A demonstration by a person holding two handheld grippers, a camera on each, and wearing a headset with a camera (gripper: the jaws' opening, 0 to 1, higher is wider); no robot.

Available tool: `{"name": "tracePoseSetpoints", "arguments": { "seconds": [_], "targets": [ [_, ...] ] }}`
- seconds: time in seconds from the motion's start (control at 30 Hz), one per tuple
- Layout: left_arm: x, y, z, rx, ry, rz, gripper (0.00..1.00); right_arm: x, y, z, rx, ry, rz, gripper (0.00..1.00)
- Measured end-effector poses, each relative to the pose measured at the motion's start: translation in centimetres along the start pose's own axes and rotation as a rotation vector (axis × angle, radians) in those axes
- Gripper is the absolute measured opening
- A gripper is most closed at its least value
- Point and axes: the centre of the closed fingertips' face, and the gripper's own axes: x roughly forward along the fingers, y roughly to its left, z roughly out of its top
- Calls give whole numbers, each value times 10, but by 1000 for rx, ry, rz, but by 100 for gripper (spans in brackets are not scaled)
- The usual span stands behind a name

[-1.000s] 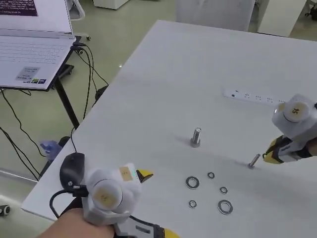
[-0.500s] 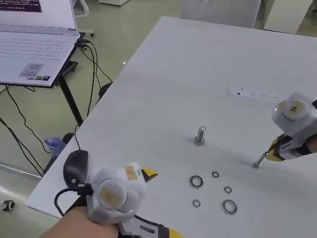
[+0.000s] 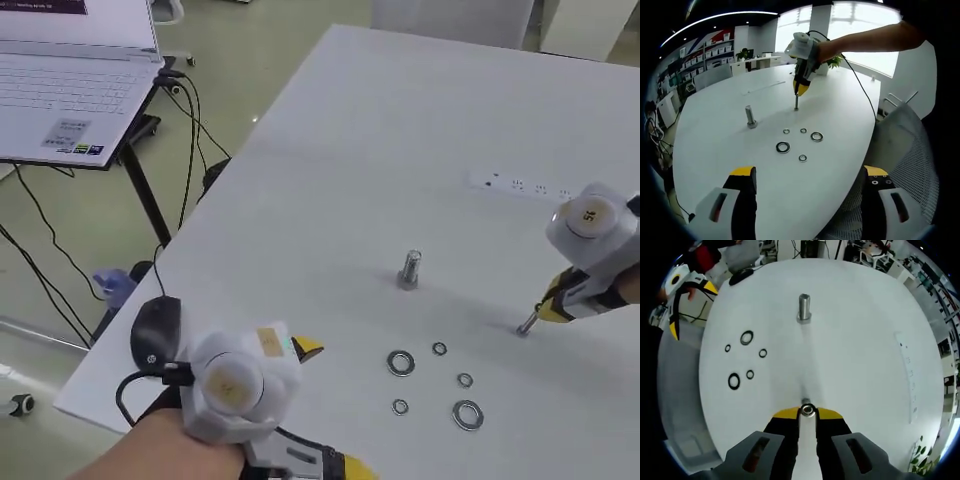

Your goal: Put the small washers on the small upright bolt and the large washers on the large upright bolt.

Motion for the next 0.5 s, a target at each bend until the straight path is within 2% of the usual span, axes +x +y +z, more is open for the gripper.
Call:
{"name": "tracePoseSetpoints", "arguments": {
  "seconds": [0.5],
  "targets": [
    [3,-1,-3,-11,0,-3,86,17,1,-2,-19,30,13,12]
  ]
}}
